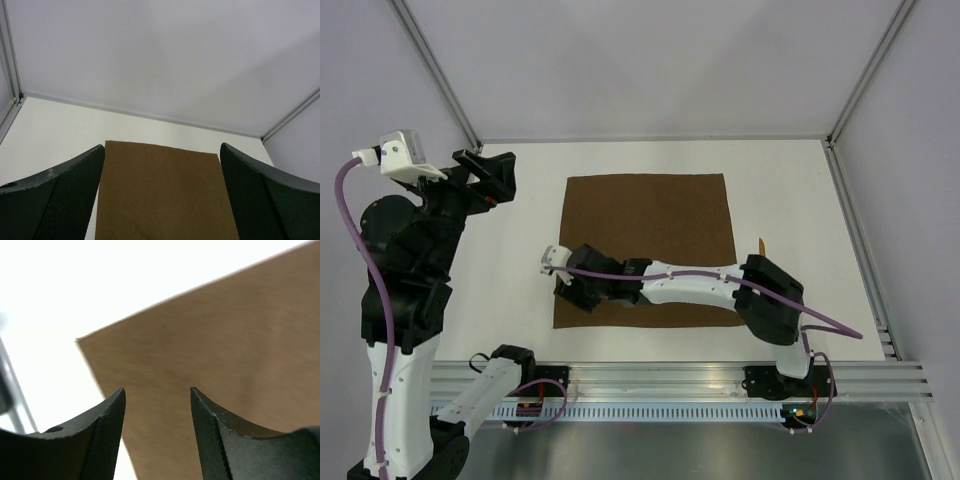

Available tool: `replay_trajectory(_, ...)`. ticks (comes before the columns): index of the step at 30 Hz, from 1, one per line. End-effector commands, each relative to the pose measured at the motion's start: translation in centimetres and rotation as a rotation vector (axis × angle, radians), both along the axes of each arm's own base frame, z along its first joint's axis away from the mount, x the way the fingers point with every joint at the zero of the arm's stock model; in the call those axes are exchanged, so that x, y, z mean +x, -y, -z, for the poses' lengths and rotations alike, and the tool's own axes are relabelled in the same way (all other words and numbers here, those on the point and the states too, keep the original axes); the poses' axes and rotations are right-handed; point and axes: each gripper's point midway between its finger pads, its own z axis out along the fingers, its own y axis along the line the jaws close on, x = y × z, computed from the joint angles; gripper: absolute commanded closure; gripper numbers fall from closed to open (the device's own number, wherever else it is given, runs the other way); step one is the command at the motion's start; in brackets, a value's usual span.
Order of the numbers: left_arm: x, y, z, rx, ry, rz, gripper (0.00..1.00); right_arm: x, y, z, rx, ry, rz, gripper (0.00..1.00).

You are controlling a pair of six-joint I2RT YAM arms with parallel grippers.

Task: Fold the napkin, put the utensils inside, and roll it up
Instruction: Fold the napkin

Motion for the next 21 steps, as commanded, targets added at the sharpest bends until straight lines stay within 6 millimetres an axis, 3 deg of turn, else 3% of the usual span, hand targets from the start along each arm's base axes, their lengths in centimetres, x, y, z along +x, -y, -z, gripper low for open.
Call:
replay_trajectory(1,-0.5,-1.0,0.1,-0.034,-0.034,-0.058,0.0,-0.8,-2.7,-0.5,0.004,0.047,-0.007,0.4)
replay_trajectory(2,-0.4,-1.1,0.3,-0.033,-0.04,-0.064,0.0,-1.4,-3.6,-0.6,0.013,0.044,-0.018,0.41)
replay_trajectory(3,-0.4,-1.2,0.6,-0.031,-0.05,-0.067,0.0,-2.4,-4.3,0.8,-0.008,0.033,-0.039,0.42)
replay_trajectory(6,-0.3,-1.5,1.0,-0.022,-0.065,-0.088,0.0,-4.0,-5.9,2.5,-0.021,0.017,-0.065,0.43)
replay_trajectory(11,-0.1,-1.9,1.5,-0.002,-0.082,-0.108,0.0,-5.1,-7.7,3.4,-0.019,-0.006,-0.077,0.43)
replay_trajectory(21,0.7,-1.6,2.2,0.017,-0.107,-0.098,0.0,-4.8,-7.6,7.6,-0.114,-0.028,-0.02,0.42)
